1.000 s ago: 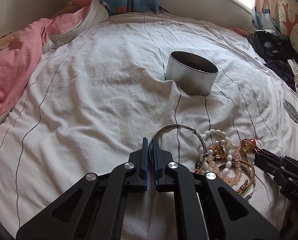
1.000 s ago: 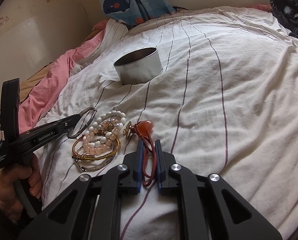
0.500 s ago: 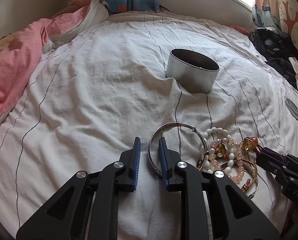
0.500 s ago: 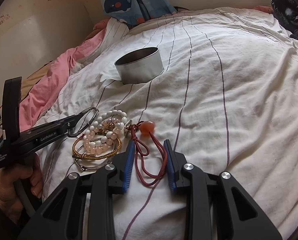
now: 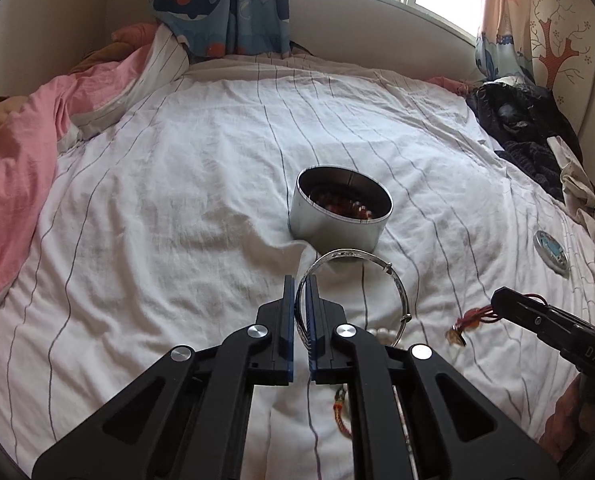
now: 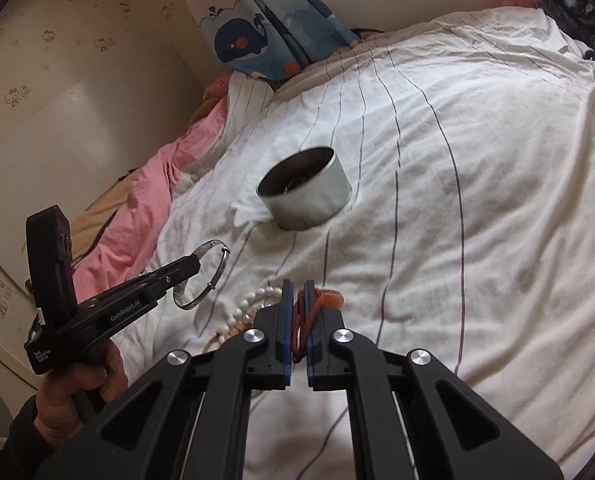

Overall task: Organize jewelry
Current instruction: 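Carry both bracelets over the silver tin and open both tools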

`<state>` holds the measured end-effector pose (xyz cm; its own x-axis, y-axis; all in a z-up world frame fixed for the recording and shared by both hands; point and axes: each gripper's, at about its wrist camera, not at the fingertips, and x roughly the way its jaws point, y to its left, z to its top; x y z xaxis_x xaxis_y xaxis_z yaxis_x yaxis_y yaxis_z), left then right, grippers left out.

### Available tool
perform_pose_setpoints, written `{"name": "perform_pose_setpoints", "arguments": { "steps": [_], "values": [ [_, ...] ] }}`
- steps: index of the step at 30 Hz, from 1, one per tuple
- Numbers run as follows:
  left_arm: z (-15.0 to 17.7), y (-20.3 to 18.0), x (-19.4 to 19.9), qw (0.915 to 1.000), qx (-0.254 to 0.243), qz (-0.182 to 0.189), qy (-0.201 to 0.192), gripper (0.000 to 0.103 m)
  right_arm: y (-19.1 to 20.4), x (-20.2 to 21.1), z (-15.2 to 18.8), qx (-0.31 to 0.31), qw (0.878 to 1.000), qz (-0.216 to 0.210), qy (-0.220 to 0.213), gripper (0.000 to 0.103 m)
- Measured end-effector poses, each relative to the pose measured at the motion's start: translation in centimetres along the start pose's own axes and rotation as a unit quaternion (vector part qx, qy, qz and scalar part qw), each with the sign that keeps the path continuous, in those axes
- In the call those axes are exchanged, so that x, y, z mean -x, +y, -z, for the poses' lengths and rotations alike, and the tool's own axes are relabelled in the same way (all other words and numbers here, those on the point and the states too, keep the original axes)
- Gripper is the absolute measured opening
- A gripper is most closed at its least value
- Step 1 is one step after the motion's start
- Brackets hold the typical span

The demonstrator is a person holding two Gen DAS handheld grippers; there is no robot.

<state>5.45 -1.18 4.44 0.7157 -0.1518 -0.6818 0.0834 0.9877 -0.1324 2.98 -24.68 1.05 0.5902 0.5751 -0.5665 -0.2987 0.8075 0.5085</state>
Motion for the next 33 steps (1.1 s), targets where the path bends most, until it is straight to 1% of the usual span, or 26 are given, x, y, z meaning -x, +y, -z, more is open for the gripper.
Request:
{"name": "perform_pose_setpoints", "arguments": {
  "steps": [4,7,9,12,13,14,15,16,17,20,24,25,26,27,28,29,30,33],
  "values": [
    [-3.5,-0.7,-0.6,0.9998,-0.008,0.008,-0.017,0.005,0.9,0.1,-2.9,0.017,1.0,-0.009,-0.021,0.006],
    [-5.8,-1.5,-2.1,0.9996,-0.016,0.011,-0.021,0.005,1.3,-0.4,-4.9,0.025,0.999,-0.013,-0.032,0.006],
    [-6.9,-2.1,-3.8,0.9996,-0.022,0.011,-0.015,0.005,1.4,-0.8,-6.1,0.028,0.999,-0.015,-0.038,0.006],
    [-8.0,-2.8,-7.6,0.9994,-0.026,0.016,0.013,0.007,1.5,-1.8,-7.6,0.032,0.998,-0.015,-0.044,0.006],
    [-8.2,-2.8,-8.8,0.9993,-0.025,0.017,0.023,0.012,1.5,-2.2,-8.1,0.033,0.998,-0.016,-0.045,0.006],
    [-8.3,-2.7,-9.7,0.9992,-0.022,0.017,0.028,0.02,1.5,-2.7,-8.7,0.034,0.998,-0.015,-0.045,0.006],
    [-8.5,-2.4,-10.2,0.9993,-0.015,0.018,0.03,0.024,1.5,-3.3,-9.2,0.035,0.998,-0.015,-0.046,0.006],
    [-8.6,-1.9,-10.2,0.9995,-0.01,0.017,0.025,0.031,1.5,-3.9,-9.7,0.037,0.998,-0.016,-0.045,0.006],
    [-8.7,-1.4,-9.9,0.9997,-0.005,0.015,0.017,0.036,1.5,-4.5,-10.2,0.039,0.998,-0.017,-0.044,0.006],
    [-8.7,0.4,-8.6,1.0,0.004,-0.001,0.002,0.042,1.8,-6.2,-11.4,0.044,0.998,-0.023,-0.042,0.006],
    [-8.1,3.1,-7.0,0.9997,0.018,-0.017,0.003,0.044,2.7,-8.3,-12.3,0.053,0.997,-0.036,-0.044,0.006],
    [-7.7,3.6,-6.5,0.9995,0.023,-0.019,0.005,0.045,2.8,-9.0,-12.4,0.055,0.997,-0.027,-0.041,0.006],
    [-7.3,4.0,-6.0,0.9994,0.027,-0.021,0.006,0.048,2.6,-10.1,-12.3,0.061,0.998,-0.003,-0.028,0.01],
    [-6.7,4.4,-5.5,0.9993,0.03,-0.023,0.005,0.05,2.4,-11.4,-12.1,0.063,0.998,0.024,-0.006,0.029],
    [-6.0,4.6,-4.9,0.9992,0.031,-0.025,0.006,0.052,1.7,-12.3,-11.6,0.056,0.997,0.044,0.014,0.04],
    [-5.3,4.7,-4.4,0.9992,0.031,-0.025,0.007,0.052,1.1,-12.5,-11.0,0.048,0.997,0.061,0.021,0.048],
    [-4.5,4.6,-4.0,0.9991,0.03,-0.027,0.01,0.053,0.5,-12.1,-10.3,0.042,0.996,0.07,0.023,0.048],
    [-2.0,3.8,-2.9,0.9992,0.022,-0.024,0.022,0.057,-0.2,-9.6,-7.8,0.035,0.996,0.074,0.023,0.048]
  ]
}}
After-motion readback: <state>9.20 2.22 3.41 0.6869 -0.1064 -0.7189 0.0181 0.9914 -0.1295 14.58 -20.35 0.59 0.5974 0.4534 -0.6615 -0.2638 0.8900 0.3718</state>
